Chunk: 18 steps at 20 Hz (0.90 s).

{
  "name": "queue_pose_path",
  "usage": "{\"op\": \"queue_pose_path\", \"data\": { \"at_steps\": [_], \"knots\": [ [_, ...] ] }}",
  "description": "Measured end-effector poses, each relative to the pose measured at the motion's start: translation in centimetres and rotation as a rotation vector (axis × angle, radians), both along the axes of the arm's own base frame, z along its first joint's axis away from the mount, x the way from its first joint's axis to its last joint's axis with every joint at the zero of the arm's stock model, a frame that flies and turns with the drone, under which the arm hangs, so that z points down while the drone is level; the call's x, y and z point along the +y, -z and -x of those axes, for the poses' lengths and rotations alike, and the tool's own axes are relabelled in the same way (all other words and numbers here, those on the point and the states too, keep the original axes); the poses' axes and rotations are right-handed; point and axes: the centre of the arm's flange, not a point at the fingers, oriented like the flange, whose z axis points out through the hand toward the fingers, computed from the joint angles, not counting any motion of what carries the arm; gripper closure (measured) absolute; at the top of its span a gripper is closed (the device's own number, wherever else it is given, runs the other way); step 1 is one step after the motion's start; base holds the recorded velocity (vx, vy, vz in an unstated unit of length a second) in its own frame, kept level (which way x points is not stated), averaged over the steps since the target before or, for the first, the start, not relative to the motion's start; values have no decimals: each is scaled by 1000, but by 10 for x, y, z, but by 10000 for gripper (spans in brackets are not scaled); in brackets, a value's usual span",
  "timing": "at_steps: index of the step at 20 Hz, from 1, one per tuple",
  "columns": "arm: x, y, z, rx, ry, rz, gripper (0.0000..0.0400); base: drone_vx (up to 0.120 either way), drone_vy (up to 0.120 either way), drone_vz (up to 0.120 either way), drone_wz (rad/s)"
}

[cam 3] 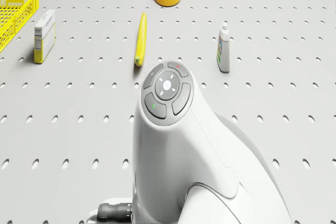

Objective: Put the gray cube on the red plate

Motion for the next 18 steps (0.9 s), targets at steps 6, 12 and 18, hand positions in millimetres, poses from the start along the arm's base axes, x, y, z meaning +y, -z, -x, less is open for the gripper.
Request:
{"op": "queue_pose_path", "data": {
  "at_steps": [6, 12, 18],
  "knots": [
    [0, 0, 0, 0, 0, 0, 149, -113, -120, 0, 0],
    [0, 0, 0, 0, 0, 0, 149, -120, -120, 0, 0],
    [0, 0, 0, 0, 0, 0, 149, -60, -120, 0, 0]
  ]
}}
